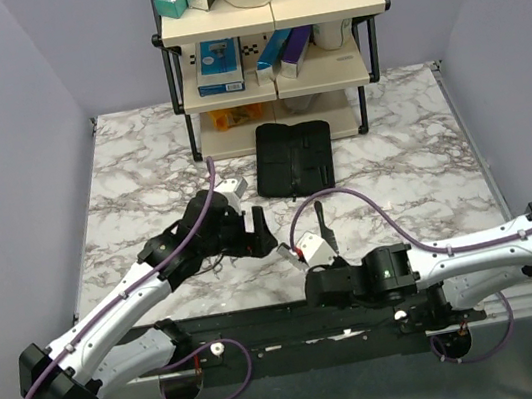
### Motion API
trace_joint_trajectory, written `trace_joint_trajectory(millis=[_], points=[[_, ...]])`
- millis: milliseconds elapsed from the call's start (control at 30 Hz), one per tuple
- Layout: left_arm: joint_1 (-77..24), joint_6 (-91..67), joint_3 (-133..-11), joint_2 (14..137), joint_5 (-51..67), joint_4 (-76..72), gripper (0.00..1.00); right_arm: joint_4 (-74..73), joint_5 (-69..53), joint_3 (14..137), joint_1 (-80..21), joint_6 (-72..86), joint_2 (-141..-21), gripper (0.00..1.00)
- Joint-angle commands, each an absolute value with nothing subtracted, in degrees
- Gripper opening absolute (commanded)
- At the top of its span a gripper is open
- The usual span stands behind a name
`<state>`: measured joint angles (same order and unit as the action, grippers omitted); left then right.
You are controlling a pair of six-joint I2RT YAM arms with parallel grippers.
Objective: Sort the hair-cutting tools
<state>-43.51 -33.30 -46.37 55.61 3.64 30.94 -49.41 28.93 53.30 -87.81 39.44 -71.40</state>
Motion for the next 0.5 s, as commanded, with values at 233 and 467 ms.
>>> trace_joint_trajectory(millis=[233,467], points=[[-43.59,-36.03,-43.34,52.65,32.86,19.96,0.93,-47.64,28.65,56.07,-88.94,21.45,-66.09,0.22],[-43.59,-38.23,-40.26,50.98,36.65,17.67,0.88,-46.23,29.53,57.57,-90.44,18.99,-66.27,0.22]])
